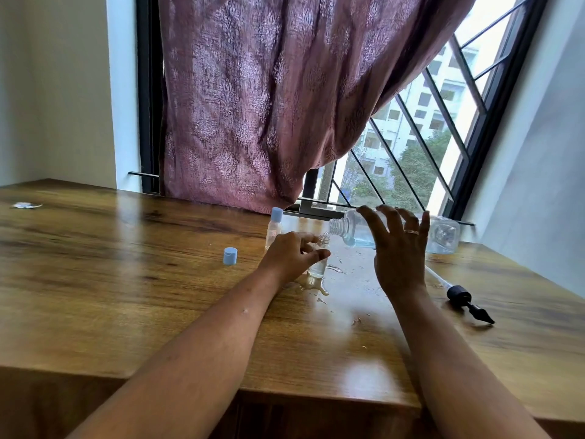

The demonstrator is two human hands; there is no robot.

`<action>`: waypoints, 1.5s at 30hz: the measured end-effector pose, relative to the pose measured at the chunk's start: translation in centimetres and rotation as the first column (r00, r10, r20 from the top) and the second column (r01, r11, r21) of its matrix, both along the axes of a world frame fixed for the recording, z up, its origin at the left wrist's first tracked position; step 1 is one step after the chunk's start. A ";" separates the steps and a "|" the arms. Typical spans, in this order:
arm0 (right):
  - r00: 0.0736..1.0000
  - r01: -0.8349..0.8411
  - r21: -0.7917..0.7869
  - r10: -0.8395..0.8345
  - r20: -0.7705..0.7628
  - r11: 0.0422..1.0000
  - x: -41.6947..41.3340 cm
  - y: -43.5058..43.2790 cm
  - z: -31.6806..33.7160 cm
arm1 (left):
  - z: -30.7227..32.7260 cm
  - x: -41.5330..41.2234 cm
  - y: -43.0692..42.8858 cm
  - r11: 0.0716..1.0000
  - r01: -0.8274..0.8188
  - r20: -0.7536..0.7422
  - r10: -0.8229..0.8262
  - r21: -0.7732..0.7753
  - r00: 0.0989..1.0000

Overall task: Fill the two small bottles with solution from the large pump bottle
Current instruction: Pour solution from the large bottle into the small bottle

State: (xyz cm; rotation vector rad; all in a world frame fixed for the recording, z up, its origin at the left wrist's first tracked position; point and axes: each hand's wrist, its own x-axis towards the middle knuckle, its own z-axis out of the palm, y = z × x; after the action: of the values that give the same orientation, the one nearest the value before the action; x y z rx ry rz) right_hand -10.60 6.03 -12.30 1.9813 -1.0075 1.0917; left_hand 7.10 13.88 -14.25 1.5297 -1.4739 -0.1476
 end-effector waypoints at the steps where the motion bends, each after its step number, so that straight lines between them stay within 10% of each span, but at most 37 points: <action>1: 1.000 0.001 -0.004 -0.001 0.000 1.000 0.0 0.0 0.0 | 0.0 0.0 0.0 1.000 -0.001 0.001 0.001 0.001 1.000; 45: 1.000 0.021 -0.046 -0.021 0.010 0.999 0.0 -0.2 -0.1 | 0.1 -0.1 0.2 1.000 0.004 -0.002 -0.004 -0.023 1.000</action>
State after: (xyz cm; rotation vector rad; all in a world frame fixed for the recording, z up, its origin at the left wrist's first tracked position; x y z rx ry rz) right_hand -10.55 5.86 -12.44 1.9260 -0.9970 1.1051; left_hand 7.00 14.10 -14.15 1.5080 -1.4725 -0.1344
